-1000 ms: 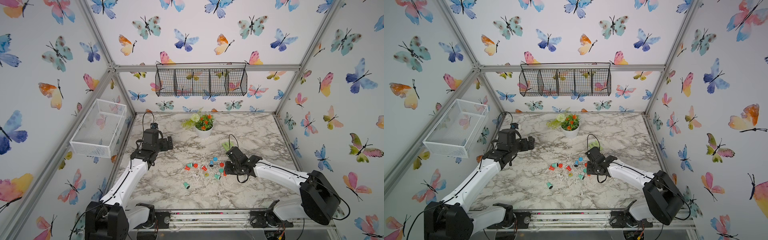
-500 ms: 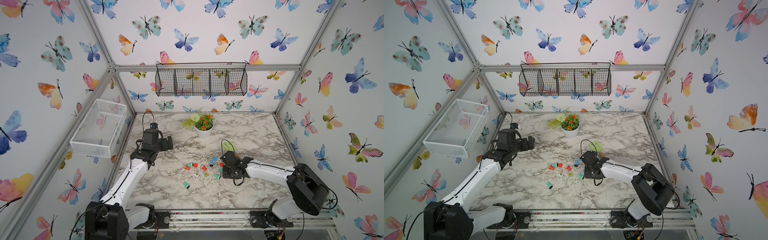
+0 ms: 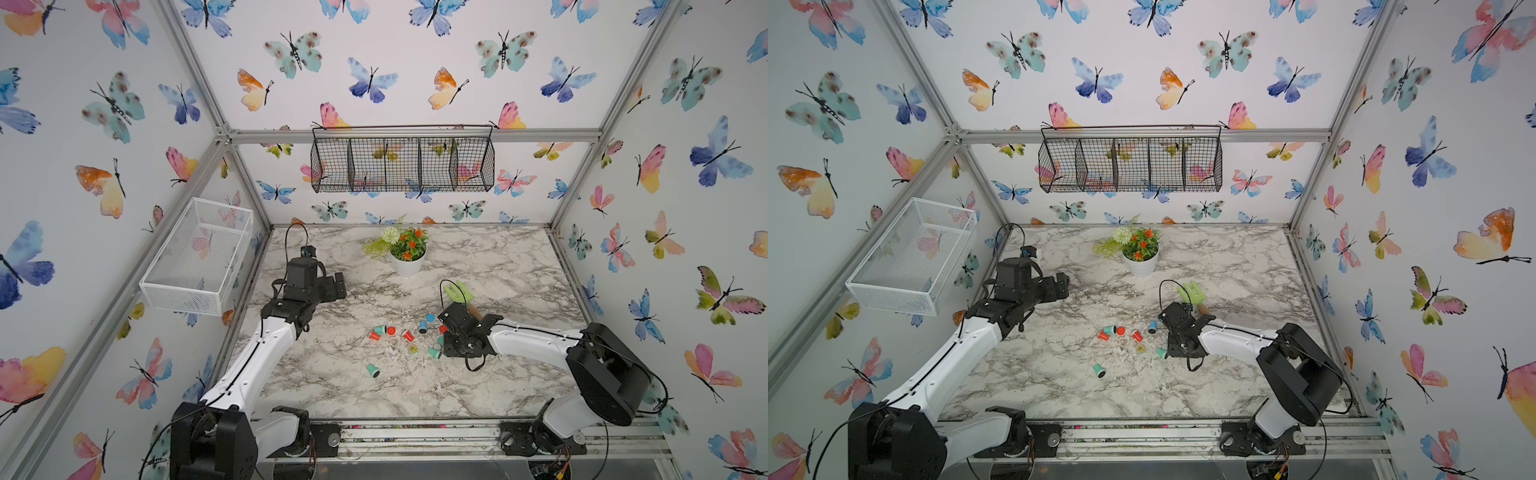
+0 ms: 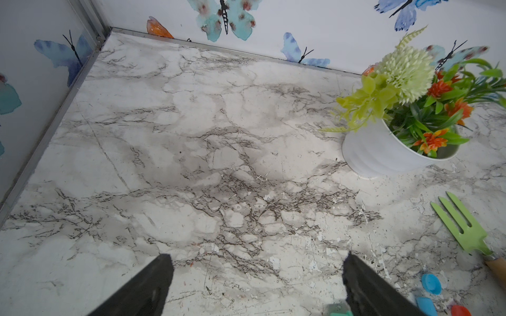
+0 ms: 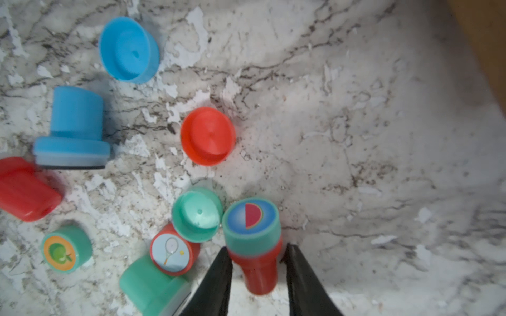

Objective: Close the stamp cap
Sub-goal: Pick up the stamp from the center of the board.

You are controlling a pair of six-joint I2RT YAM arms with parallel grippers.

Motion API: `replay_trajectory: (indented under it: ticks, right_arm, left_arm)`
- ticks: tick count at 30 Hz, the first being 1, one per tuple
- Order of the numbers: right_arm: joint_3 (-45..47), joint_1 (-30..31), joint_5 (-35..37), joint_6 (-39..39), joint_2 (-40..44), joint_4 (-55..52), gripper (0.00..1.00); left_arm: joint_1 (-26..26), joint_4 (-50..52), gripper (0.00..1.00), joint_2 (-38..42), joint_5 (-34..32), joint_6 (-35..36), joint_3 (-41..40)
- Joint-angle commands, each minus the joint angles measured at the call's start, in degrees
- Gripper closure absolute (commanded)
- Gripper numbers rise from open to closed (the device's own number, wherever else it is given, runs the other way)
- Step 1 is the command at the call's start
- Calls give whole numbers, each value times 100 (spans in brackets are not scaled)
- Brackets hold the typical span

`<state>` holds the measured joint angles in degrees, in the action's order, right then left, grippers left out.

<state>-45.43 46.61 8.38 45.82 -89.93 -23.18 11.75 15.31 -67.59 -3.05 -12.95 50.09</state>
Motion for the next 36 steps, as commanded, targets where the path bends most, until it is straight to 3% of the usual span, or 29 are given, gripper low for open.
replay_trajectory:
  ticks: [1, 10, 15, 22, 28, 36]
  right_arm:
    - [-49, 18, 119, -129, -215, 15, 65]
    - [-43, 17, 236, -313, -191, -2, 74]
    - [139, 16, 348, -997, 423, 379, 77]
    - [915, 20, -66, -3100, 1916, 1568, 82]
    - [1546, 15, -1026, -4494, 2981, 2824, 83]
    - [1979, 15, -1682, -6522, 3383, 3418, 90]
  left_arm:
    - [12, 41, 2, -39, 52, -15, 63]
    - [12, 42, 2, -37, 51, -15, 63]
    - [12, 29, 1, 26, 236, 19, 52]
    - [100, -136, 2, 191, 913, 163, 3]
    - [692, -297, 4, 314, 1358, 462, -22]
    - [1317, -525, 7, 396, 2232, 683, -135]
